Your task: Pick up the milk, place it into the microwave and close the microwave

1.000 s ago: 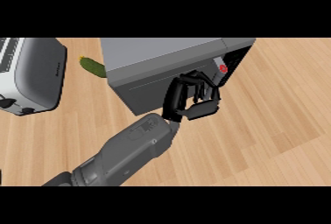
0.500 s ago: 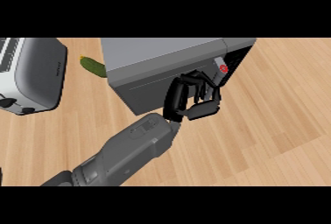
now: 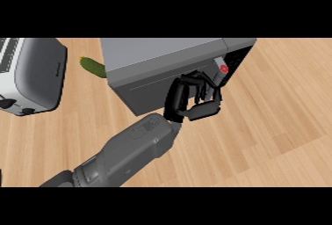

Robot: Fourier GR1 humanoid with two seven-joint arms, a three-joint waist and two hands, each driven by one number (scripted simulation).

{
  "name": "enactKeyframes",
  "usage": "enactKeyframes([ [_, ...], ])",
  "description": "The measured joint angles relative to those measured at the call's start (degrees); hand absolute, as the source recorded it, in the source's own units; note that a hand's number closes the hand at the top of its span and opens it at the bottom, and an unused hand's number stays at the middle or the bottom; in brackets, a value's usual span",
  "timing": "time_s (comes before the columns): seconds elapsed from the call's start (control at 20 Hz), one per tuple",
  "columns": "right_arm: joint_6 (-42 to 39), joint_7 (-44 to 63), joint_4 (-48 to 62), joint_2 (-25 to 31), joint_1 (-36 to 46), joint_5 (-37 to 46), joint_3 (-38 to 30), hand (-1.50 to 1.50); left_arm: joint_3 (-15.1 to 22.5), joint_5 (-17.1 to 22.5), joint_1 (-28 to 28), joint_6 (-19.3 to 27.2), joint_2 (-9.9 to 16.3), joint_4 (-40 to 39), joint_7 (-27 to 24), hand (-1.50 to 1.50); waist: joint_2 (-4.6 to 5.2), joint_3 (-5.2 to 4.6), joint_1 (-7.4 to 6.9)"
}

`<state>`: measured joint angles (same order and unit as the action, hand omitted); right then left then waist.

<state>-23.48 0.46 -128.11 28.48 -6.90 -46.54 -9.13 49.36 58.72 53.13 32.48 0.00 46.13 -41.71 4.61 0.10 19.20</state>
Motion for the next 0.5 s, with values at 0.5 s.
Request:
enactKeyframes([
  [0.5,-0.91,0.95,0.29,2.04,1.03,-2.55,-1.32,-1.5,0.6,1.49,0.26,-0.06,0.04,-0.6,-1.88,1.5,0.03,0.01,0.27],
])
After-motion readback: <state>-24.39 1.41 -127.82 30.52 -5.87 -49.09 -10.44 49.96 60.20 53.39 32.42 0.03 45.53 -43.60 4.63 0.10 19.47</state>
